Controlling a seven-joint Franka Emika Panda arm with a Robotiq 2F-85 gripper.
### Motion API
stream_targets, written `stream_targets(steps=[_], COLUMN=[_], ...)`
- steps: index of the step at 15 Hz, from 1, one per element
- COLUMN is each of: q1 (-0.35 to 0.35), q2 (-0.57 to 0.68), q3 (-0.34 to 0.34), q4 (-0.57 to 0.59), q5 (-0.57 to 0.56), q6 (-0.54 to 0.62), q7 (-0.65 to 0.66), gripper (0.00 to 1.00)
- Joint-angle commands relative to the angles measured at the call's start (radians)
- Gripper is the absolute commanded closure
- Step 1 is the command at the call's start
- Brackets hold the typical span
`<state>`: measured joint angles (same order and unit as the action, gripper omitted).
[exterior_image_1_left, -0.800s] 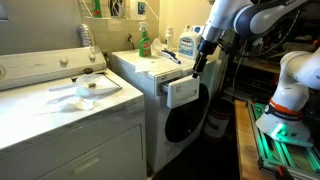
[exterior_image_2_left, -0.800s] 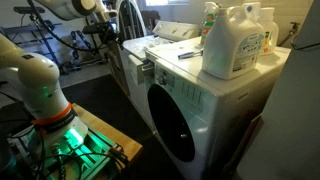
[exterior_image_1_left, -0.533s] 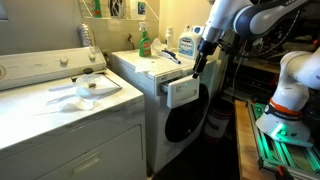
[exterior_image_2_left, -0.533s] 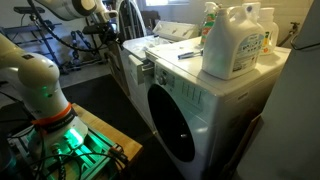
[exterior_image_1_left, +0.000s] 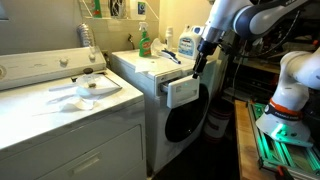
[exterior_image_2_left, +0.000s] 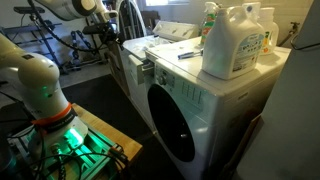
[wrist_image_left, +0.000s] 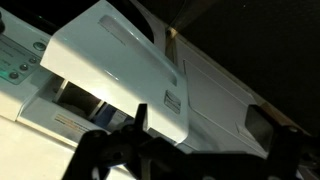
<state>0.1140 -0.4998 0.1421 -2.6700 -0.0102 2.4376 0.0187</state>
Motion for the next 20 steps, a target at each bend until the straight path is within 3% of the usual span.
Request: stream_targets(steps=[1, 13, 20], q1=[0.006, -0.003, -0.052], q2=[0.000, 0.000, 0.019], q3=[-0.006, -0.005, -0.138], q4=[0.002, 0.007, 0.195], q5=[-0.005, -0.015, -0.011], q6=[-0.003, -0.009, -0.071], q7=[0.003, 0.008, -0.130], gripper=[0.00, 0.00, 0.00])
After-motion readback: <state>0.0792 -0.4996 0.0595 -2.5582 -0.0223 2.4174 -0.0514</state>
